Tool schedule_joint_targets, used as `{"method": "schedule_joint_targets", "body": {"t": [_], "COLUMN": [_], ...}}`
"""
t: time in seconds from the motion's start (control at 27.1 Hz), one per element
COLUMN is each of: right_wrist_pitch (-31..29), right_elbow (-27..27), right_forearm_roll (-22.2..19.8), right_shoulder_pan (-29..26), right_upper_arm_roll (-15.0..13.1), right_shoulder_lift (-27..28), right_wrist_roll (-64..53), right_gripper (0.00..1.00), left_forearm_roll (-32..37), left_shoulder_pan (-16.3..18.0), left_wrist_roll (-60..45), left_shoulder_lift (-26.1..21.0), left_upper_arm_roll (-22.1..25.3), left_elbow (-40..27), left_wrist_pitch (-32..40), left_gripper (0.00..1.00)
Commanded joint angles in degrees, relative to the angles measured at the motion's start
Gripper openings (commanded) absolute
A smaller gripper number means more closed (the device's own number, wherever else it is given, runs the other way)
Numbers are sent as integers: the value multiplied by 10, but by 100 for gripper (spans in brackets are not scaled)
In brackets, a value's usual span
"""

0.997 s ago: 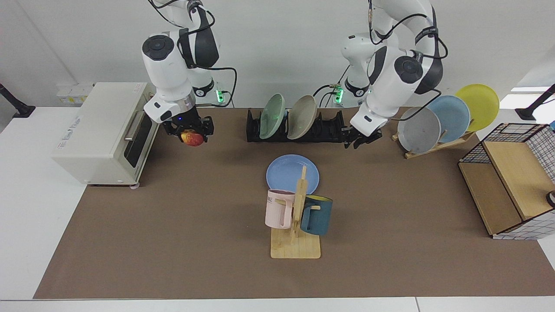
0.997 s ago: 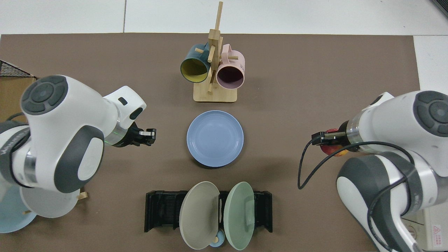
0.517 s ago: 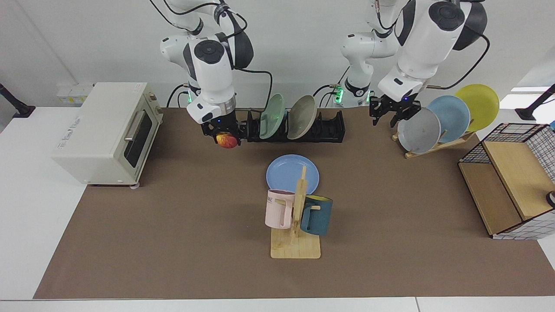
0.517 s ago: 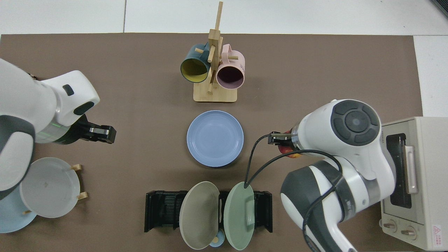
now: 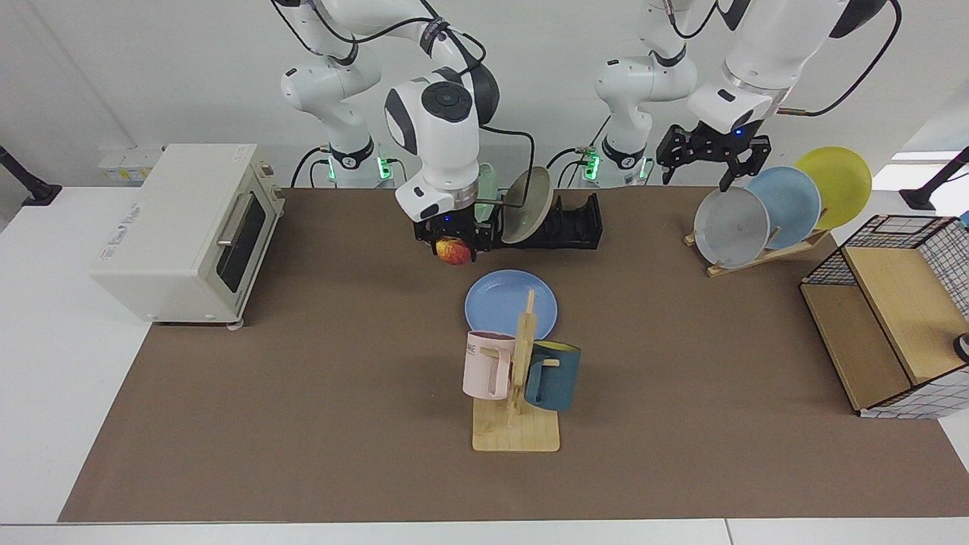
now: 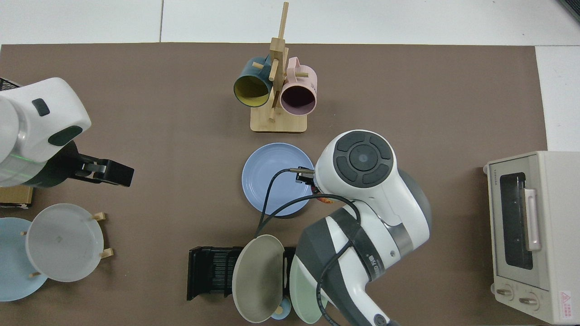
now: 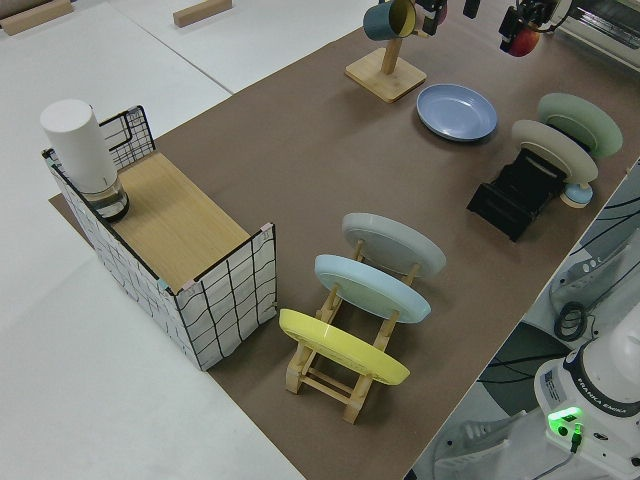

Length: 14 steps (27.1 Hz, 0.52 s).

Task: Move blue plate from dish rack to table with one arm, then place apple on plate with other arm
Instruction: 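Carry the red apple with the right gripper over the blue plate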

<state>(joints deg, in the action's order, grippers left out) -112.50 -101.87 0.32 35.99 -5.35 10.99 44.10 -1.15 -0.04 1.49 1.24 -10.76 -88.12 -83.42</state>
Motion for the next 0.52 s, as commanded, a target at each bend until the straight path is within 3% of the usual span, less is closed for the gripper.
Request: {"method": "schedule_joint_targets", "body": {"t": [0.0, 0.33, 0.48], "right_wrist_pitch": [24, -9, -39], "right_elbow": [82, 150, 149], "right_forearm_roll": [9, 9, 10], "right_shoulder_pan": [17, 36, 37], "right_upper_arm_roll": [-4, -4, -3], "right_shoulder_lift": [61, 162, 192], "right_wrist_roll": [34, 82, 82], "right_gripper": [0, 0, 0], "left_forearm_roll": [11, 13, 13], "left_shoulder_pan": [-9, -9, -5], "left_wrist_roll": [2, 2, 2], "left_shoulder_lift": [-5, -5, -5], "left_upper_arm_roll": [14, 36, 39], "left_elbow": [10, 11, 11], "left_wrist_pitch": [3, 3, 3], "left_gripper": [100, 100, 100]}}
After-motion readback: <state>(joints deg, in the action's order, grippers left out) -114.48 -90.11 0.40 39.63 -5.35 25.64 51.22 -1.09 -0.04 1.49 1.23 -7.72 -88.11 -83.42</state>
